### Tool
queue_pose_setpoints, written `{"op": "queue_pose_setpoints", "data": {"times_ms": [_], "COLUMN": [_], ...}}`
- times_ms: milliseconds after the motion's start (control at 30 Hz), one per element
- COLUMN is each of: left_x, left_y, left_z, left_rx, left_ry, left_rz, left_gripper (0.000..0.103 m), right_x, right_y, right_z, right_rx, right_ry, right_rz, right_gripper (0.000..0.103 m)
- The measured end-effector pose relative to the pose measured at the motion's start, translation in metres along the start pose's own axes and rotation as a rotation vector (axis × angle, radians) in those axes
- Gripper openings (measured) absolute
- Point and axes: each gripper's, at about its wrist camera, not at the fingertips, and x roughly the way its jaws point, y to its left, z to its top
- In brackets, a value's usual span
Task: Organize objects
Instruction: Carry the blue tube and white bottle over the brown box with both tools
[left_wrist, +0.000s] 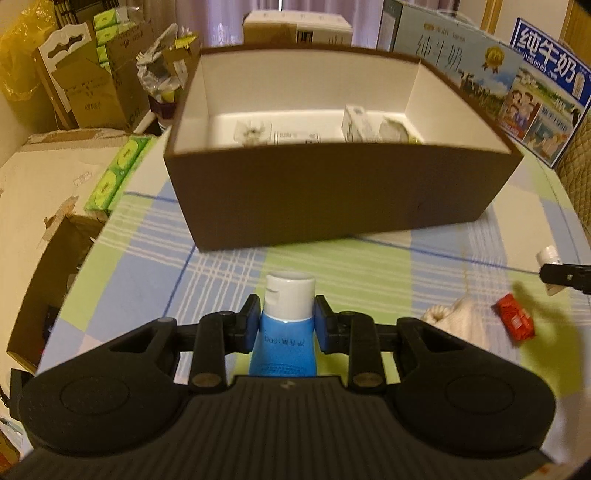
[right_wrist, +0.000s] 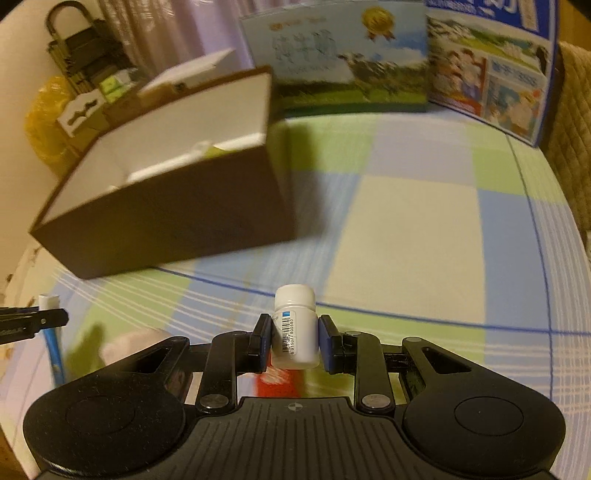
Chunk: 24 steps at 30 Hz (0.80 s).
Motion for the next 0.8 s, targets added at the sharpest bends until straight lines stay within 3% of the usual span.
{"op": "queue_pose_setpoints", "data": {"times_ms": [300,800], "left_x": [-0.025,-0.06], "left_y": [-0.004,-0.027], "left_z": [0.038,0.125], "left_rx": [0.002,0.052], "left_ry": [-0.059,-0.226], "left_rz": [-0.016,-0.105], "left_gripper": [0.026,0.026], "right_x": [-0.001,0.005], "right_y": [0.042,0.07], "right_z": [0.041,0.114], "right_rx": [-0.071,-0.127], "right_ry": [-0.057,-0.184], "right_rz": [0.103,0.132], "right_gripper": [0.024,0.024]}}
